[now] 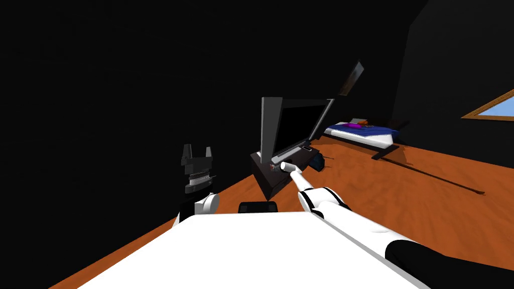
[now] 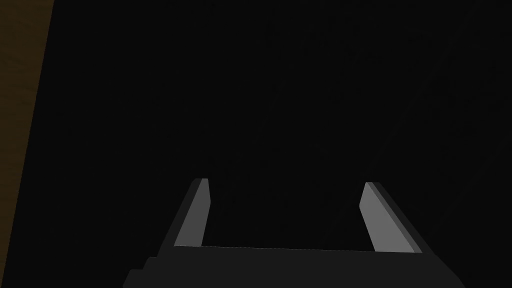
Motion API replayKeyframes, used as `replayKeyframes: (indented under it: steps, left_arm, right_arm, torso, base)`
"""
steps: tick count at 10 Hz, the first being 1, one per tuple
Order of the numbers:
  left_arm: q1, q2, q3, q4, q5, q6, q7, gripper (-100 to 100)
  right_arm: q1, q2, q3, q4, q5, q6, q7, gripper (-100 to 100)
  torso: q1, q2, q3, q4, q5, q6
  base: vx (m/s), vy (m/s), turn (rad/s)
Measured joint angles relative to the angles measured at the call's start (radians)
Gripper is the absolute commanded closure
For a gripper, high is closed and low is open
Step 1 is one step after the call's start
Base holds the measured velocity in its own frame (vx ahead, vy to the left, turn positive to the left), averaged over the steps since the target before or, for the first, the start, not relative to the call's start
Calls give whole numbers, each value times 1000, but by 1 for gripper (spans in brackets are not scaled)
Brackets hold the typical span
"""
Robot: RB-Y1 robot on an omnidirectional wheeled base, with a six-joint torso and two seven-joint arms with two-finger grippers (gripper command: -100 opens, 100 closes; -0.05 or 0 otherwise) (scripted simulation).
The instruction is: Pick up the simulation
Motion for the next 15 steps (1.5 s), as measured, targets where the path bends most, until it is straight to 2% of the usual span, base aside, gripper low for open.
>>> replayKeyframes:
  steps: [2, 3, 4, 5, 7, 9, 10, 14, 15]
  left_arm:
    - [0, 0, 0, 0, 0, 0, 0, 0]
    - [0, 0, 0, 0, 0, 0, 0, 0]
    - [0, 0, 0, 0, 0, 0, 0, 0]
    - [0, 0, 0, 0, 0, 0, 0, 0]
    - [0, 0, 0, 0, 0, 0, 0, 0]
    - [0, 0, 0, 0, 0, 0, 0, 0]
    - [0, 0, 0, 0, 0, 0, 0, 0]
    - [0, 0, 0, 0, 0, 0, 0, 0]
    - [0, 0, 0, 0, 0, 0, 0, 0]
  right_arm:
    - [-21, -25, -30, 78, -33, -37, 28, -100]
    - [-9, -33, -41, 69, -24, -42, 15, -100]
    - [-15, -36, -48, 89, -29, -52, 13, -100]
    - [-27, -44, -61, 131, -43, -73, 27, -100]
    - [-16, -66, -87, 143, -45, -90, 15, -100]
    - [-28, -82, -107, 187, -61, -112, 28, -100]
    - [-28, -82, -108, 187, -61, -114, 27, 100]
    - [-28, -82, -108, 187, -61, -114, 27, 100]
    - [-28, -82, -108, 187, -61, -114, 27, 0]
  torso:
    - [0, 1, 0, 0, 0, -1]
    - [-1, 1, 1, 0, 0, -1]
    - [-1, 1, 1, 0, 0, 0]
    - [0, 0, 0, 0, 0, 0]
    - [0, 2, 1, 0, 0, 0]
    - [0, 0, 0, 0, 0, 0]
    - [0, -1, 0, 0, 0, 1]
    - [0, -2, -1, 0, 0, 1]
    - [0, -2, -1, 0, 0, 1]
  base:
    - [-50, -20, 337]
    - [-38, -18, 64]
    - [-34, 0, 178]
    - [-53, 2, 310]
    - [-50, -13, 202]
    - [-22, -3, 99]
    - [-2, -1, -12]
    - [0, 0, 0]
    - [0, 0, 0]
